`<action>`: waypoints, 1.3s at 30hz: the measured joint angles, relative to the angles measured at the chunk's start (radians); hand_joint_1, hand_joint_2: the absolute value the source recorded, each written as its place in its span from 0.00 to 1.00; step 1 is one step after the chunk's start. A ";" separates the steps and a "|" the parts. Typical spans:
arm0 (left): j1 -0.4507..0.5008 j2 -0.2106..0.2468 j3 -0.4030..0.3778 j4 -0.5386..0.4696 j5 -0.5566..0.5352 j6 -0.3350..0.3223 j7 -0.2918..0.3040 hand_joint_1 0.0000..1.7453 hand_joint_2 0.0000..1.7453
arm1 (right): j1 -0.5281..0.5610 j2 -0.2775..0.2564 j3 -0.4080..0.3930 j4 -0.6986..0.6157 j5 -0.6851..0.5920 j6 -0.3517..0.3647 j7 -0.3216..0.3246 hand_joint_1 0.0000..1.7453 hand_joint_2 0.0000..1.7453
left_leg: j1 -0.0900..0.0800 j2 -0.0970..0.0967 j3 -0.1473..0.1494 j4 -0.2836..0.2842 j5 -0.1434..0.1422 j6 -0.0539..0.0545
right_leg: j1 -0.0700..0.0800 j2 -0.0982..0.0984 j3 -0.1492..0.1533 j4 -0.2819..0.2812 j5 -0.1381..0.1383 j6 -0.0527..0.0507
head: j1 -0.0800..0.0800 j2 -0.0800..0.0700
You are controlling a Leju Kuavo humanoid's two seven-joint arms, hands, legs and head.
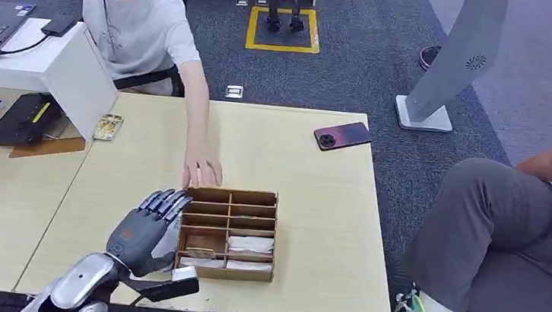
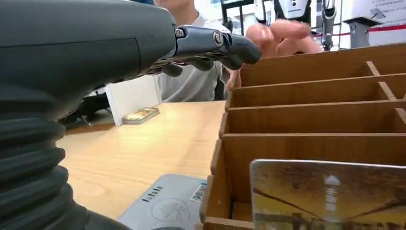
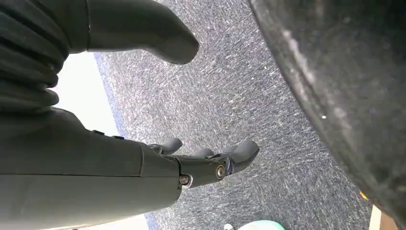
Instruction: Pass the card to the sensor for recognition and then transmit it.
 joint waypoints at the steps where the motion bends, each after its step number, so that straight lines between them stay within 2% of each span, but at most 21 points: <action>1: -0.005 -0.009 0.000 0.011 0.000 0.000 0.004 0.00 1.00 | 0.000 0.000 0.000 0.000 0.002 0.000 0.000 0.00 1.00 | 0.000 0.000 0.000 0.000 0.000 0.000 | 0.000 0.000 0.000 0.000 0.000 0.000 | 0.000 0.000; 7: -0.017 -0.037 0.000 0.057 0.002 0.010 0.018 0.00 1.00 | -0.001 0.000 0.000 0.000 0.001 -0.001 0.000 0.00 1.00 | 0.000 0.000 0.000 0.000 0.000 0.000 | 0.000 0.000 0.000 0.000 0.000 0.000 | 0.000 0.000; 9: -0.003 -0.022 0.002 0.038 0.021 0.027 0.018 0.00 1.00 | 0.000 0.000 0.000 0.000 -0.003 -0.001 0.000 0.00 1.00 | 0.000 0.001 0.000 0.000 0.000 0.000 | 0.000 0.001 0.001 0.000 0.000 0.000 | 0.000 0.000; 15: 0.068 0.053 0.059 -0.086 0.045 0.018 -0.017 0.00 1.00 | 0.002 0.000 -0.001 0.000 -0.010 -0.004 0.001 0.00 1.00 | 0.001 0.001 0.000 0.000 -0.001 -0.001 | 0.001 0.001 0.000 0.000 0.000 0.000 | 0.000 0.000; 27: 0.100 0.084 0.107 -0.153 0.020 0.020 -0.024 0.00 1.00 | 0.002 0.000 -0.001 0.000 -0.010 -0.004 0.001 0.00 1.00 | 0.001 0.001 0.000 0.000 -0.001 -0.001 | 0.001 0.001 0.001 0.000 0.000 0.000 | 0.000 0.000; 34: 0.103 0.094 0.108 -0.174 0.055 0.009 -0.061 0.00 1.00 | 0.002 0.000 -0.002 0.000 -0.010 -0.003 0.001 0.00 1.00 | 0.001 0.001 0.000 0.000 -0.001 -0.001 | 0.001 0.001 0.000 0.000 0.000 0.000 | 0.000 0.000; 39: 0.113 0.101 0.107 -0.196 0.121 -0.011 -0.139 0.00 1.00 | 0.002 0.000 -0.002 0.000 -0.006 -0.001 -0.001 0.00 1.00 | 0.001 0.001 0.000 0.000 -0.001 -0.001 | 0.001 0.001 0.000 0.000 0.000 0.000 | 0.000 0.000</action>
